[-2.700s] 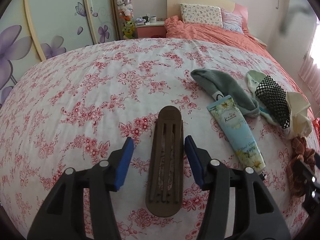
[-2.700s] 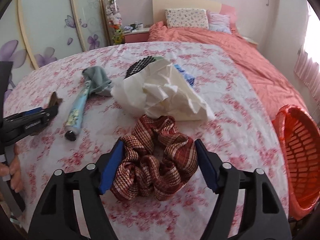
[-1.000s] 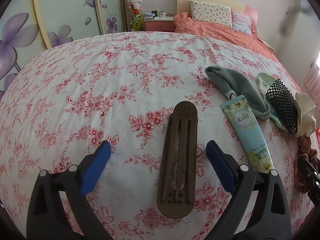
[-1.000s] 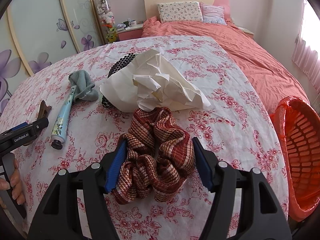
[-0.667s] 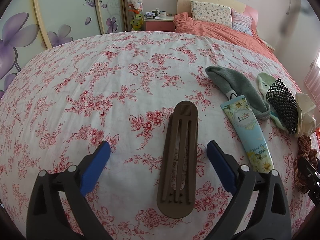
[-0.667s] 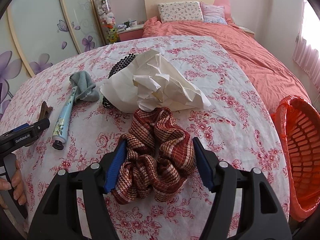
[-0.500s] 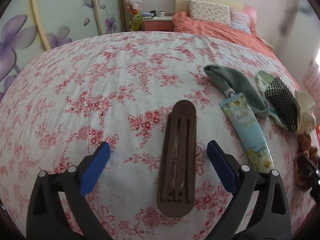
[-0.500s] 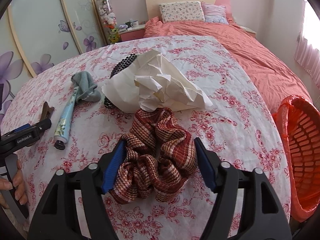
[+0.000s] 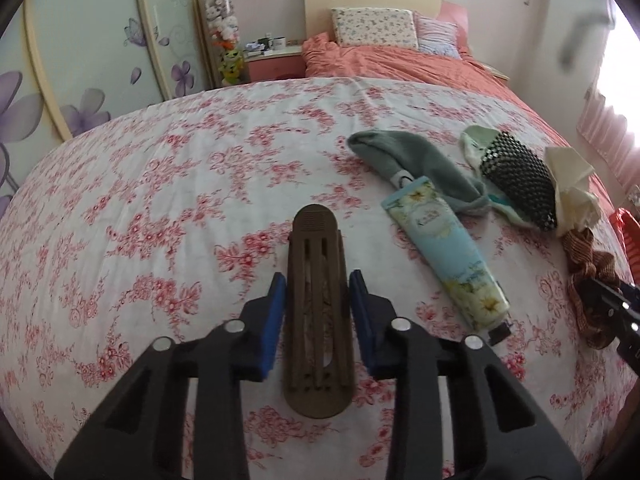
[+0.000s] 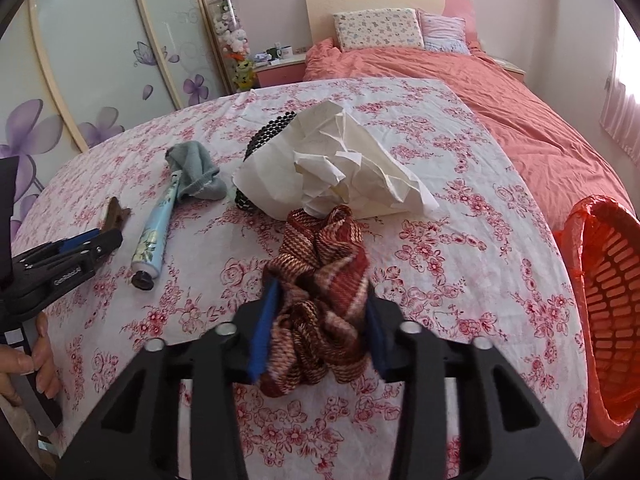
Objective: Collect trash
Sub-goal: 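Grasp the brown comb with the left tool while the right tool grasps the plaid scrunchie, then carry comb and scrunchie over the orange basket and open both tools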
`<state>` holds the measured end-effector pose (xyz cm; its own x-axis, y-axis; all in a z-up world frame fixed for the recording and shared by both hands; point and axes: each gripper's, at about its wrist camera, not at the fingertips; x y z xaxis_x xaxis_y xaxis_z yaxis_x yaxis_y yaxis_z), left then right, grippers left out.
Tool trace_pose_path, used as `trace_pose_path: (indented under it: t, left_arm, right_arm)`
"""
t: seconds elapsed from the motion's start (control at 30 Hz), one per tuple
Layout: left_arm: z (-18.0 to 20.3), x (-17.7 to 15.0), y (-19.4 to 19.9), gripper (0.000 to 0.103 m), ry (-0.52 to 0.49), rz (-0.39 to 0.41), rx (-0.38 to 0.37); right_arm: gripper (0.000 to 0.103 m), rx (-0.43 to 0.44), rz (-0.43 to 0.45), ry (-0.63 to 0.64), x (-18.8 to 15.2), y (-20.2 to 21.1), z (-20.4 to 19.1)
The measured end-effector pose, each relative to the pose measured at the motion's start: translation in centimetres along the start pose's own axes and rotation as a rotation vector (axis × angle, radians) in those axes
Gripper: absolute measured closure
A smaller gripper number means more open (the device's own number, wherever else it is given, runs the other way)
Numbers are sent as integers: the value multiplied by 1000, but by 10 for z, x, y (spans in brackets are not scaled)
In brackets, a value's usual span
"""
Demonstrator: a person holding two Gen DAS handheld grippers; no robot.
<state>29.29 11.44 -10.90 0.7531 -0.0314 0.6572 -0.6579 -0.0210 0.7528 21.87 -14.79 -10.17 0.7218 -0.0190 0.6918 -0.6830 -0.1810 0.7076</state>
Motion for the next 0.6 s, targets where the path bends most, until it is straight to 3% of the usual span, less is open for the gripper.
trace_pose_path:
  t: [0.23, 0.6]
  left_arm:
    - [-4, -6, 7, 71, 15, 6, -13]
    - [4, 2, 34, 71, -5, 55, -12]
  right_arm:
    - [84, 35, 17, -37, -1, 16, 12]
    - [88, 32, 102, -70, 8, 44, 30]
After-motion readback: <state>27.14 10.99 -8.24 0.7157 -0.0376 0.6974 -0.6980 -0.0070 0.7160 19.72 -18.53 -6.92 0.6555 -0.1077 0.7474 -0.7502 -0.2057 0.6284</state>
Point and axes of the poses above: each gripper's, at about its wrist camera, not at the fingertips, and y roughly against the way its jaws point, z to its right, x to its top, and after that the axes turned 3 degrees about z, right-handed
